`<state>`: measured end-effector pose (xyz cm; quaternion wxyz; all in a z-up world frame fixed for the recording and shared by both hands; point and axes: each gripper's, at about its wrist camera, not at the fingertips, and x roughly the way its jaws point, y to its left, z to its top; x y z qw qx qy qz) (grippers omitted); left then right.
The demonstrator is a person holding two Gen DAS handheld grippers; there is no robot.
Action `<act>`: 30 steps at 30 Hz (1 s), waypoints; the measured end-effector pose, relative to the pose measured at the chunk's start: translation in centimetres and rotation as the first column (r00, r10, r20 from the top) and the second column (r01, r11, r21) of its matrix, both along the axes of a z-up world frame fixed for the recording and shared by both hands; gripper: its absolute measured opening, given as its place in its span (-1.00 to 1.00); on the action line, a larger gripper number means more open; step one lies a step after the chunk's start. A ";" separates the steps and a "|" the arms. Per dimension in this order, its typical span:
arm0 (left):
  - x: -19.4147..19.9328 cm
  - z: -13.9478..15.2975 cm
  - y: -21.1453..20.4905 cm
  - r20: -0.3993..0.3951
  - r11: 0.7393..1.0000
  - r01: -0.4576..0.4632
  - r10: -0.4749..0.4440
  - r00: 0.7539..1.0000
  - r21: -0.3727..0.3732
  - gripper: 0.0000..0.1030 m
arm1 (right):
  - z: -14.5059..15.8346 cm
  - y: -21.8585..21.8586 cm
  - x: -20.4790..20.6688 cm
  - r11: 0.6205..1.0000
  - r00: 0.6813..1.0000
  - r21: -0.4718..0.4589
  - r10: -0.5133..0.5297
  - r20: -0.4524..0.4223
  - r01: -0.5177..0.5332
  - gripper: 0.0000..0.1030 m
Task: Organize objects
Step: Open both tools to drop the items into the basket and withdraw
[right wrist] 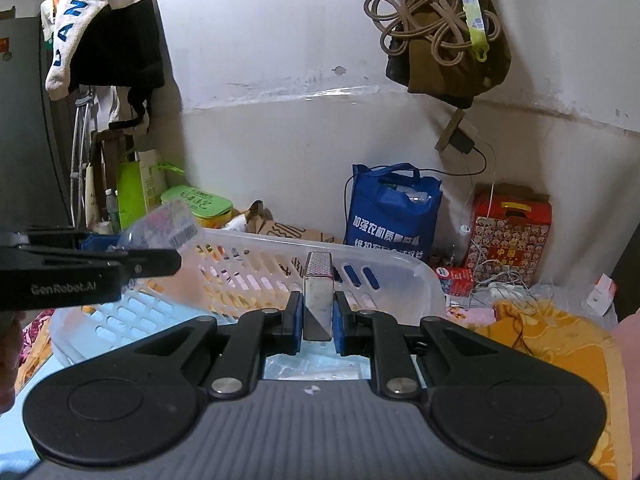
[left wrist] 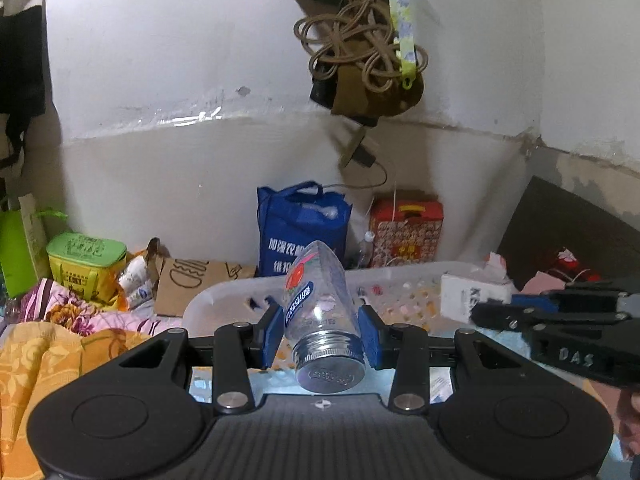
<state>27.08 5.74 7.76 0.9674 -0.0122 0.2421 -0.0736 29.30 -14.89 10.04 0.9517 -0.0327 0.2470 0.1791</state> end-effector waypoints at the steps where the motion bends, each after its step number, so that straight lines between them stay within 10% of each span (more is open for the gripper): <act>1: 0.1 -0.2 0.1 -0.007 1.000 -0.002 0.002 1.000 0.001 -0.12 | -0.1 0.0 0.0 1.000 1.000 -0.001 -0.004 -0.002 0.004 -0.67; 5: 0.1 -0.5 -0.1 0.017 1.000 0.005 -0.005 1.000 0.027 0.08 | -0.4 0.7 -0.3 1.000 1.000 -0.016 0.001 0.019 0.000 -0.47; 8: -0.7 -0.4 -0.3 0.087 0.998 -0.020 0.014 0.996 0.066 0.66 | -0.1 1.0 -1.2 0.999 0.996 -0.049 -0.013 0.083 0.017 0.74; 21: -11.9 0.8 -0.7 0.209 0.994 0.069 -0.085 0.974 0.083 0.68 | 0.5 -2.4 -11.8 0.999 0.977 0.050 -0.031 0.210 0.021 1.00; 30: -16.1 -6.3 -0.6 0.051 0.979 0.157 -0.164 0.985 0.128 0.70 | -6.5 -3.9 -13.1 0.992 0.997 0.100 -0.073 0.025 0.070 1.00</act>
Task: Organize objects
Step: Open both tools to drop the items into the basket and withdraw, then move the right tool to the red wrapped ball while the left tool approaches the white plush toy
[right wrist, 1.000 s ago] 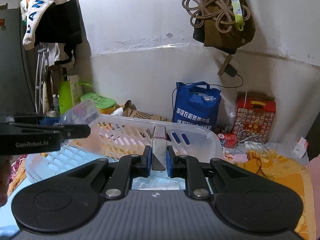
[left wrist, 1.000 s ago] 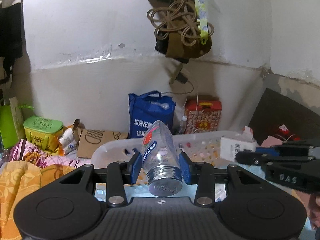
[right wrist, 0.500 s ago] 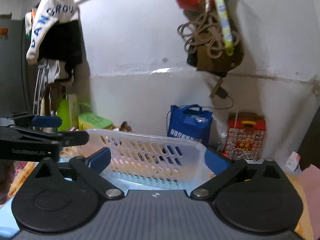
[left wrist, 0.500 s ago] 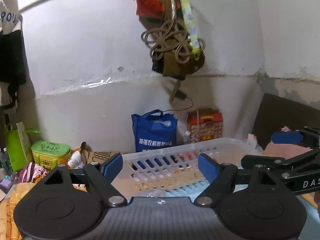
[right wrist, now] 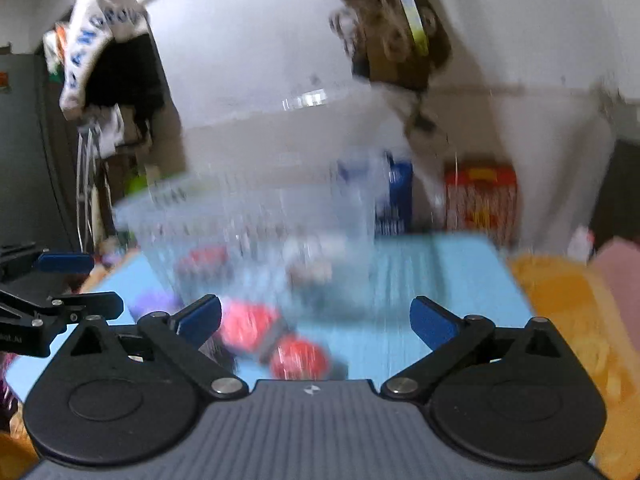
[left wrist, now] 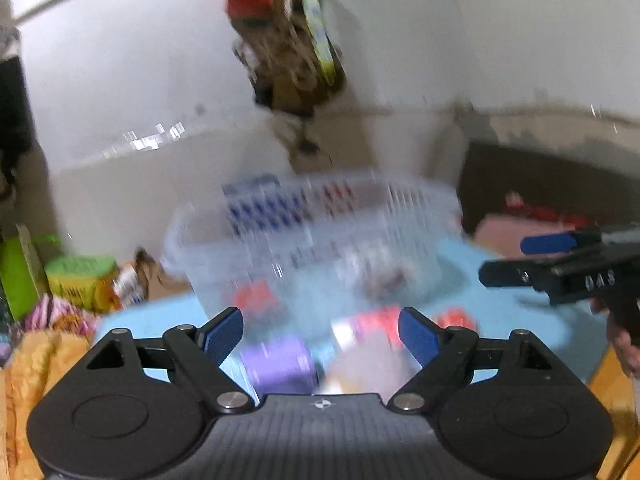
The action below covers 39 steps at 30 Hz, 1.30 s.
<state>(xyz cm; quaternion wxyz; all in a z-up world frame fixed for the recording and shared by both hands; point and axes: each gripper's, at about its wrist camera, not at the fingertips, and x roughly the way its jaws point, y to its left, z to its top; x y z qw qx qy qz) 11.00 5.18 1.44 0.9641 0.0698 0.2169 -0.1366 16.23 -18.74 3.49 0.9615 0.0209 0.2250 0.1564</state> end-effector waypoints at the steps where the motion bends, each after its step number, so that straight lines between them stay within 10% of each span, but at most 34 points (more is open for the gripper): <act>1: 0.1 -0.6 -0.1 -0.017 1.000 0.001 -0.001 1.000 0.009 0.70 | -0.6 0.1 0.2 1.000 1.000 -0.009 -0.003 -0.010 0.003 1.00; 20: -5.9 -3.8 -3.5 0.049 0.991 0.044 -0.050 0.998 0.127 0.70 | -2.7 0.4 -4.1 0.997 0.997 -0.079 0.006 0.072 0.000 1.00; 39: -2.3 -5.0 -2.3 -0.034 1.000 -0.019 0.020 0.999 0.023 0.70 | -4.5 2.6 -2.7 0.994 0.999 -0.103 -0.039 -0.009 0.038 1.00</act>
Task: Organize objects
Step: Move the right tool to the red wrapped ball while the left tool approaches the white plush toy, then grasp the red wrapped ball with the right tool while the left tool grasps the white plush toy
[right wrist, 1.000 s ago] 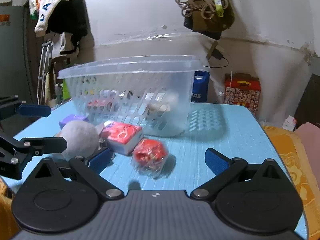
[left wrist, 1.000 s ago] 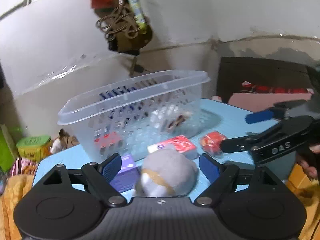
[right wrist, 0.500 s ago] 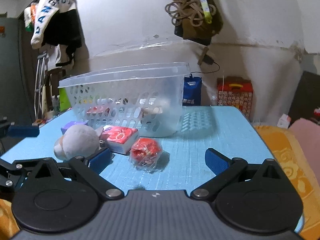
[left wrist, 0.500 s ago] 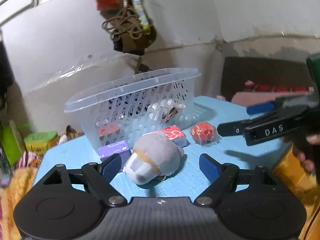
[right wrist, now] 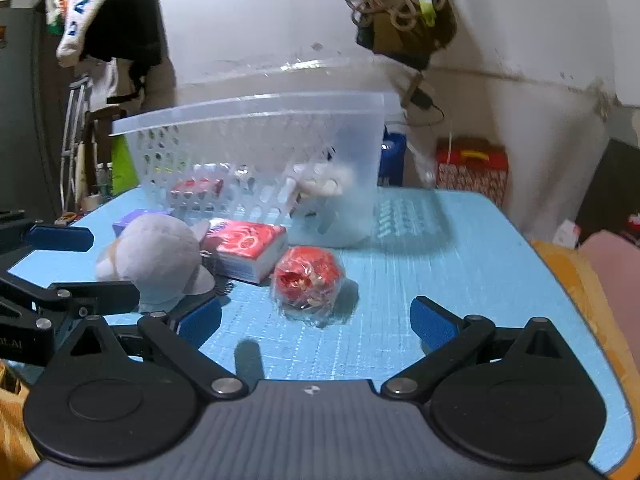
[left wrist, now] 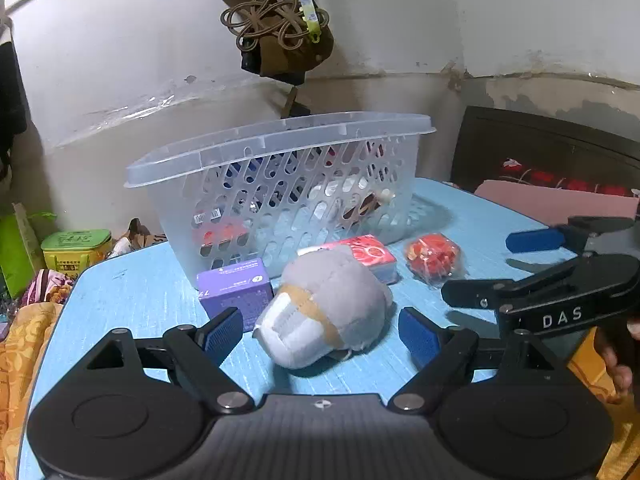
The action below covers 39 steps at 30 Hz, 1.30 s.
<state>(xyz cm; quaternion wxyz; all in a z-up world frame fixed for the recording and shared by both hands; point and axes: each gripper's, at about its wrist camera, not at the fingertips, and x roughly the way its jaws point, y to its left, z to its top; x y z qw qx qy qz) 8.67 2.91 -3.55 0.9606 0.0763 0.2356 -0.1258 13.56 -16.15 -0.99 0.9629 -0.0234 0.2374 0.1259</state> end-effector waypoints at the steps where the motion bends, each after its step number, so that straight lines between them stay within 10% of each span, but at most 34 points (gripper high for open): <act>1: 0.2 -0.1 -0.1 -0.007 1.000 0.002 -0.002 1.000 -0.002 0.70 | 0.0 0.1 0.2 1.000 1.000 0.003 -0.012 -0.006 0.012 1.00; 13: 1.9 -0.8 -0.9 -0.025 1.000 -0.006 0.007 1.000 0.023 0.70 | 0.9 1.3 2.0 0.999 1.000 -0.047 -0.005 -0.022 0.004 0.97; 26: 2.7 -0.8 -0.7 -0.040 1.000 -0.002 0.002 0.999 0.001 0.70 | 0.1 1.6 3.5 0.995 0.994 -0.068 0.065 -0.090 -0.071 -0.02; 39: 3.3 -1.7 -2.5 -0.060 0.999 -0.036 0.037 0.998 0.021 0.70 | 1.4 -1.4 3.1 0.998 0.996 -0.034 0.049 -0.080 -0.052 -0.04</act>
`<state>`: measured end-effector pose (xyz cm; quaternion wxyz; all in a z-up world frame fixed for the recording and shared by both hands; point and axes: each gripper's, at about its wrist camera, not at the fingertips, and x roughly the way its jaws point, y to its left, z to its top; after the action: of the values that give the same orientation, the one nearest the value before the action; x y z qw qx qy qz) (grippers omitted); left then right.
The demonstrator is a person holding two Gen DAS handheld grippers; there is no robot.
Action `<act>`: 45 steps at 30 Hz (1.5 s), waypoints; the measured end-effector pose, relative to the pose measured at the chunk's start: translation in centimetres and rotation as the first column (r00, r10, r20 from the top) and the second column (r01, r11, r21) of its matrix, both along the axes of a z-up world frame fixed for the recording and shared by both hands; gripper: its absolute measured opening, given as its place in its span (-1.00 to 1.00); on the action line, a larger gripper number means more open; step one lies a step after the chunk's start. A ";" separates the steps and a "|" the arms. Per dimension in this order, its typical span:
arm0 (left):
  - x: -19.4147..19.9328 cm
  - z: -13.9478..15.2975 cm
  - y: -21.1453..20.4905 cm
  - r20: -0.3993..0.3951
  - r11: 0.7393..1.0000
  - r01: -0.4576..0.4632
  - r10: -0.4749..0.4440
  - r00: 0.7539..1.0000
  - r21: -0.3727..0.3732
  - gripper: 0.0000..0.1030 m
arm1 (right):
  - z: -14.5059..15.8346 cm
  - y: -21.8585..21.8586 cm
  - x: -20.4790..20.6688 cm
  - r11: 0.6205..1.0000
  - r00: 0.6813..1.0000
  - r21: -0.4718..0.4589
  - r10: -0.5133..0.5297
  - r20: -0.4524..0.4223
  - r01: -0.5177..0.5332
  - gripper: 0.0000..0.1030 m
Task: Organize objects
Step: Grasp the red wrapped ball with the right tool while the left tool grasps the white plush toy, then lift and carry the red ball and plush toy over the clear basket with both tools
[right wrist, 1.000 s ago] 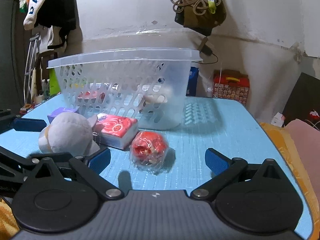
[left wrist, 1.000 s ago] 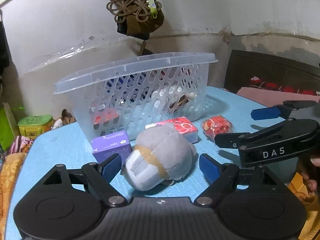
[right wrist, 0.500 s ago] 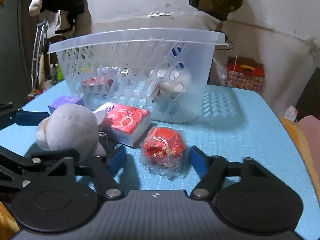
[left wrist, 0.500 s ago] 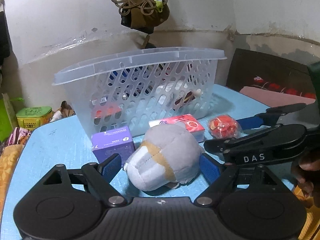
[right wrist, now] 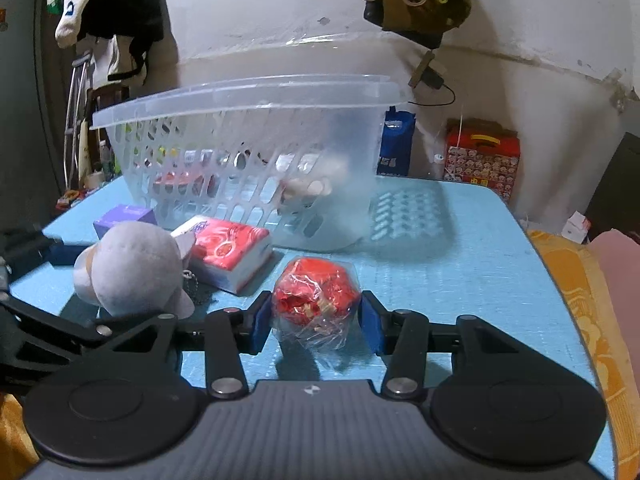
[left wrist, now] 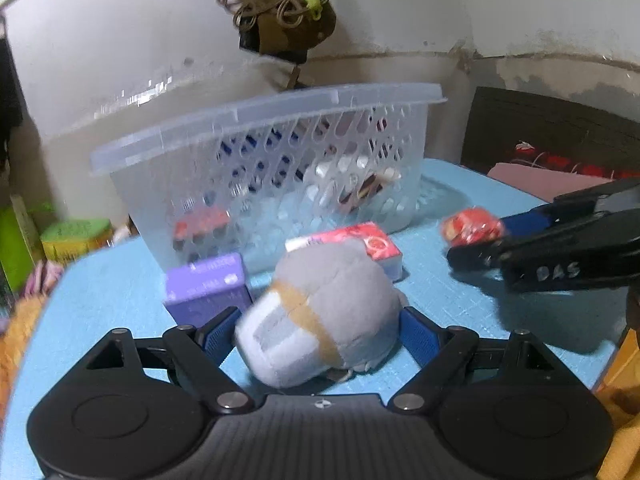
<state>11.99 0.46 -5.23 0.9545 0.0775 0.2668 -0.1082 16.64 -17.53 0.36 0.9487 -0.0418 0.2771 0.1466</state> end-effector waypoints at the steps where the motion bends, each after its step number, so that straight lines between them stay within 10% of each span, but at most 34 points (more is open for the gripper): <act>1: 0.1 -0.2 0.0 -0.005 1.000 -0.014 0.014 1.000 -0.008 0.69 | 0.1 -0.1 0.0 1.000 1.000 0.003 -0.001 0.001 0.001 -0.04; 45: -5.0 9.0 5.2 0.213 0.983 -0.050 0.088 0.973 -0.179 0.58 | 7.0 0.1 -6.2 0.990 0.969 0.089 0.090 0.230 -0.114 -0.04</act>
<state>6.98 5.68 3.82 0.9845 -0.0034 0.1515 -0.0884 10.44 -17.47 7.40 0.9661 -0.0241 0.1571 0.2034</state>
